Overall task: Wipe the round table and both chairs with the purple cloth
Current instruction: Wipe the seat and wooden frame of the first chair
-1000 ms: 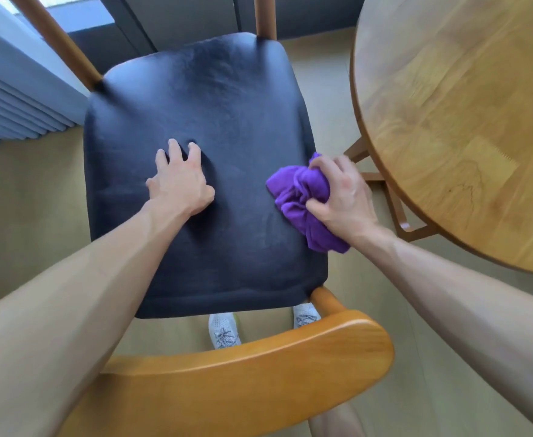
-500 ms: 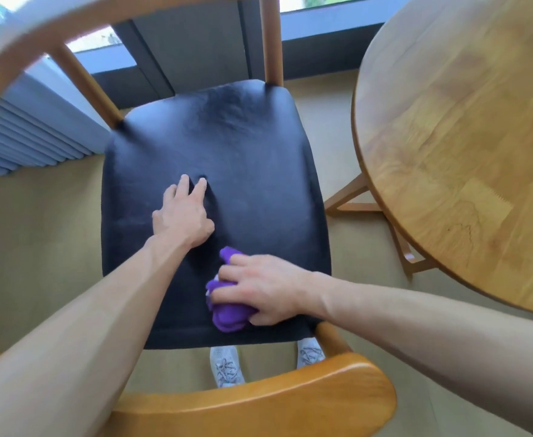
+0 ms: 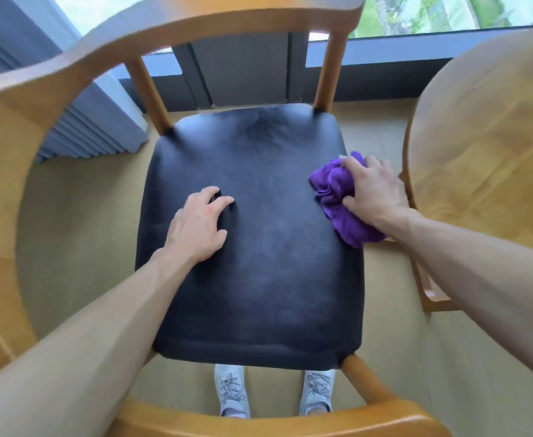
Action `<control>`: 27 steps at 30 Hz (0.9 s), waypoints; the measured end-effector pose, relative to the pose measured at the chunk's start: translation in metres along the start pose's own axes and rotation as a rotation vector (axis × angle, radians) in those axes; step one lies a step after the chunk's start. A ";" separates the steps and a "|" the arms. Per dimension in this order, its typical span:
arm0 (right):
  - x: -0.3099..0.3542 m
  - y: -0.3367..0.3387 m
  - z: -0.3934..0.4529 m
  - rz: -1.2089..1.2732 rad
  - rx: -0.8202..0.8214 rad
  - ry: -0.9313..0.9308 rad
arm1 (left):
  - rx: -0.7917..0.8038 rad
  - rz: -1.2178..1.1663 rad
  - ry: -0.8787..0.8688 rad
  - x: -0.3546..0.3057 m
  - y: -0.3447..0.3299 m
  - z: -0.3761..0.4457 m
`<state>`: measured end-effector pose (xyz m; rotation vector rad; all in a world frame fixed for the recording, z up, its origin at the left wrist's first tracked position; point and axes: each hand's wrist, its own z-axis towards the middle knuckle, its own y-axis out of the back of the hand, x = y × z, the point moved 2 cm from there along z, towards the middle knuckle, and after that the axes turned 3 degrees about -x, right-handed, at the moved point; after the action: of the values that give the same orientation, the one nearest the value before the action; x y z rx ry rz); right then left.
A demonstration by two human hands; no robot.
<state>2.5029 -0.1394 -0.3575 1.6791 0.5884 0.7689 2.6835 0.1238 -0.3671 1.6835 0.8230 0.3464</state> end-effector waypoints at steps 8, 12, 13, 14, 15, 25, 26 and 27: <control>0.108 -0.031 -0.073 0.102 0.049 0.306 | -0.103 -0.041 0.183 0.039 0.007 0.001; 0.184 -0.051 -0.131 0.231 0.211 0.623 | -0.124 -0.116 0.213 0.044 0.010 0.007; 0.199 -0.055 -0.141 0.239 0.261 0.720 | -0.128 -0.124 0.216 0.044 0.010 0.008; 0.210 -0.058 -0.150 0.225 0.301 0.817 | -0.129 -0.126 0.215 0.045 0.009 0.007; 0.217 -0.060 -0.155 0.197 0.323 0.895 | -0.128 -0.124 0.212 0.046 0.008 0.005; 0.128 -0.026 -0.041 0.039 0.097 0.576 | -0.150 -0.133 0.169 0.052 -0.004 -0.003; 0.112 -0.020 -0.023 0.017 0.057 0.494 | -0.144 -0.134 0.171 0.053 -0.004 -0.003; 0.094 -0.014 -0.007 0.000 0.024 0.399 | -0.138 -0.130 0.170 0.054 -0.004 -0.003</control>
<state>2.5603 -0.0629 -0.3525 1.5540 0.8755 1.1118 2.7185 0.1633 -0.3804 1.4786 1.0064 0.4507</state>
